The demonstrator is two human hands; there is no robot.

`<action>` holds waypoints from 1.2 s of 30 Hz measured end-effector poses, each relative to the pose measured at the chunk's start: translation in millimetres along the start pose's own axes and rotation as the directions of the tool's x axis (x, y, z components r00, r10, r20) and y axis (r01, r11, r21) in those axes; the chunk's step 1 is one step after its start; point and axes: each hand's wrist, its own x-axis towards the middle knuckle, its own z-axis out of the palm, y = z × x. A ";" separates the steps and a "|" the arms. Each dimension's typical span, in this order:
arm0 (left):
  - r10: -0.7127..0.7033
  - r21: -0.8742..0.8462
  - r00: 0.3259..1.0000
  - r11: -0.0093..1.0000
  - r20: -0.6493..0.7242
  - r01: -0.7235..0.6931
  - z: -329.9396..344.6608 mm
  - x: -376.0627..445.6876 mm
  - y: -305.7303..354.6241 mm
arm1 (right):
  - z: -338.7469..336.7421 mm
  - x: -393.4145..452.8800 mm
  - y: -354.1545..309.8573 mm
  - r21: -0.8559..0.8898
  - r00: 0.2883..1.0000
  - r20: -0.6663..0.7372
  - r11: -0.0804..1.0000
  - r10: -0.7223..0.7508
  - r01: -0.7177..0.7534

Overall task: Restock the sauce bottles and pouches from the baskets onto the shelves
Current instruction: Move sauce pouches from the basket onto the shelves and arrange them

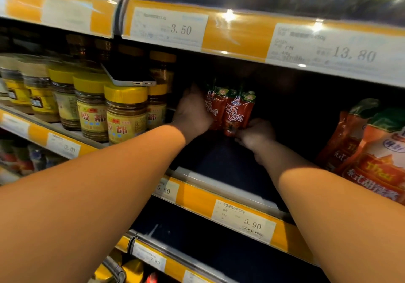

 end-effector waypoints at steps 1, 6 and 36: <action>0.018 -0.035 1.000 0.999 -0.008 -0.018 -6.1 -6.4 0.7 | -4.7 -6.6 -1.8 0.059 1.000 0.028 0.998 0.005 -0.007; 0.055 -0.168 0.998 0.984 -0.012 -0.056 -40.5 -53.8 9.8 | -23.2 -48.4 -13.4 0.181 0.997 0.017 0.981 -0.074 0.070; -0.512 0.006 0.859 0.859 0.000 0.512 -273.4 -541.9 -309.6 | 171.7 -441.9 -4.6 0.017 0.493 0.765 0.779 -0.414 0.627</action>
